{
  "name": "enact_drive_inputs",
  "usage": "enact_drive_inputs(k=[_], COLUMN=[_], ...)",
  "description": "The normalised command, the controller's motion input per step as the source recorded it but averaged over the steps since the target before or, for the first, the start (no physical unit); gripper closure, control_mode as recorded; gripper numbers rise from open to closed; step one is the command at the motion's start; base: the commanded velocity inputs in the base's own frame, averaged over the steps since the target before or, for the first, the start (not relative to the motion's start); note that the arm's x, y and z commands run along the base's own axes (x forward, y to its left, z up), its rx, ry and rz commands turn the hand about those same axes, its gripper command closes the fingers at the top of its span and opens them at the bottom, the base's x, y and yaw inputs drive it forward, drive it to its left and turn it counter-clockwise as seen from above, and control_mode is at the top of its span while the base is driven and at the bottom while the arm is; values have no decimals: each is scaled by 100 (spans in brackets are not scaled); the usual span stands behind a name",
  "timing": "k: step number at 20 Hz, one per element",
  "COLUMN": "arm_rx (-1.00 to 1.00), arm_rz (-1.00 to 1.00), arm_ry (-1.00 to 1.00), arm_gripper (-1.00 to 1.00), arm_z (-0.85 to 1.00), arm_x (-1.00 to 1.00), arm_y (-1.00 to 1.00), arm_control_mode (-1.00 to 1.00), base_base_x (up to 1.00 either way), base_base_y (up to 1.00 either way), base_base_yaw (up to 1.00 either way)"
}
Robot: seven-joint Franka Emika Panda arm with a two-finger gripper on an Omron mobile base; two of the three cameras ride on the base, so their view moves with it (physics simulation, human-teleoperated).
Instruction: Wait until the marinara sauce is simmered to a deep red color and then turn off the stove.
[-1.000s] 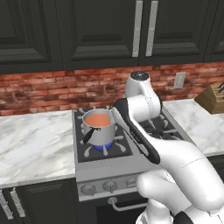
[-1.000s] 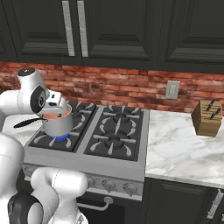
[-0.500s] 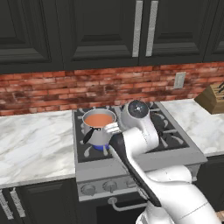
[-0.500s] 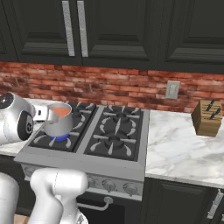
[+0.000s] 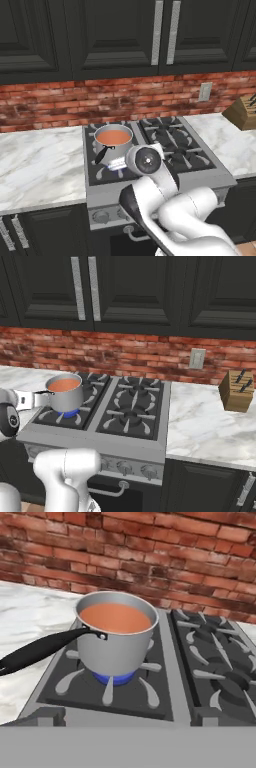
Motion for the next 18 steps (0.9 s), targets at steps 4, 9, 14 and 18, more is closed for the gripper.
enact_drive_inputs(k=[4, 9, 14, 18], arm_rx=[0, 0, 0, 0], arm_rz=[0, 1, 3, 3], arm_ry=[-10, -3, -5, -1], arm_gripper=[-100, -100, -100, -100], arm_z=[-28, -46, -62, -72], arm_x=[-33, -21, -2, 0], arm_y=[11, 6, 14, 15], arm_control_mode=[-100, -100, -100, -100], base_base_x=[0, 0, 0, 0], base_base_y=[0, 0, 0, 0], base_base_yaw=[0, 0, 0, 0])
